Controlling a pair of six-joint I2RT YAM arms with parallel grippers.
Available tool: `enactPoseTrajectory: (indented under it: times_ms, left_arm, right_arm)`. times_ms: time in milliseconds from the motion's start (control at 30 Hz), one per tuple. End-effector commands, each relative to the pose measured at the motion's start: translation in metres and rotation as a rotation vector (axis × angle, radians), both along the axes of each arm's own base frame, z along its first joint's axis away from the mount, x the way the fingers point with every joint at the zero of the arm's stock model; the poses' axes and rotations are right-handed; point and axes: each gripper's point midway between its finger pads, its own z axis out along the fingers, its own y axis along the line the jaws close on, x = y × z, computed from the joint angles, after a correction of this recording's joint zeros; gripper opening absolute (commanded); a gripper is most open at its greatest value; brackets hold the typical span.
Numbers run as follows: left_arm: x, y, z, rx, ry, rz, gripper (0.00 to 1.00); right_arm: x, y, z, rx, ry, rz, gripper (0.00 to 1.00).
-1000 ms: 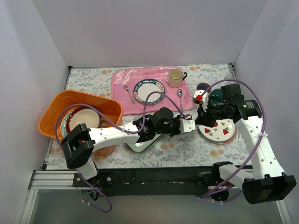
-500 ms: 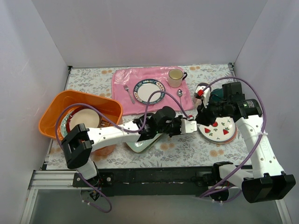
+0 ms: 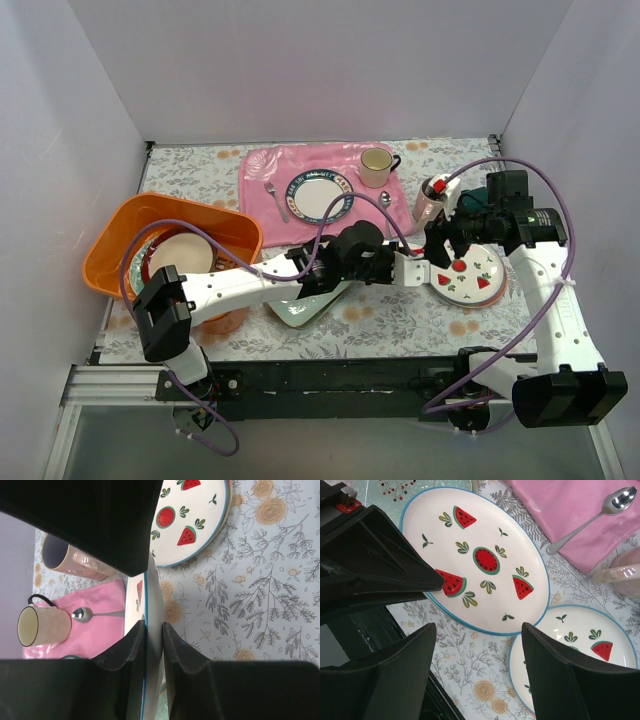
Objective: Place the mixed dishes into the plastic bin
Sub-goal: Pick up the plate at the center of the board.
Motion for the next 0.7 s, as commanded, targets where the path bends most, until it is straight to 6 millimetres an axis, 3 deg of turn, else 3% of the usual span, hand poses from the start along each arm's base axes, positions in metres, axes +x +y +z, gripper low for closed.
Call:
enactPoseTrajectory:
  times_ms: [0,167,667]
  left_arm:
    - [0.012,-0.001,0.077,-0.132,-0.163,0.023,0.0]
    - [0.012,0.007,0.089,-0.146,-0.156,0.049,0.0]
    - [0.023,0.042,0.147,-0.174,-0.179,0.218,0.0]
  right_arm:
    - [0.016,-0.003,0.028,0.052,-0.049,-0.053,0.78]
    - [0.023,-0.002,0.045,0.119,-0.038,-0.071,0.78]
    - [0.034,-0.014,0.03,0.137,0.001,-0.123,0.78]
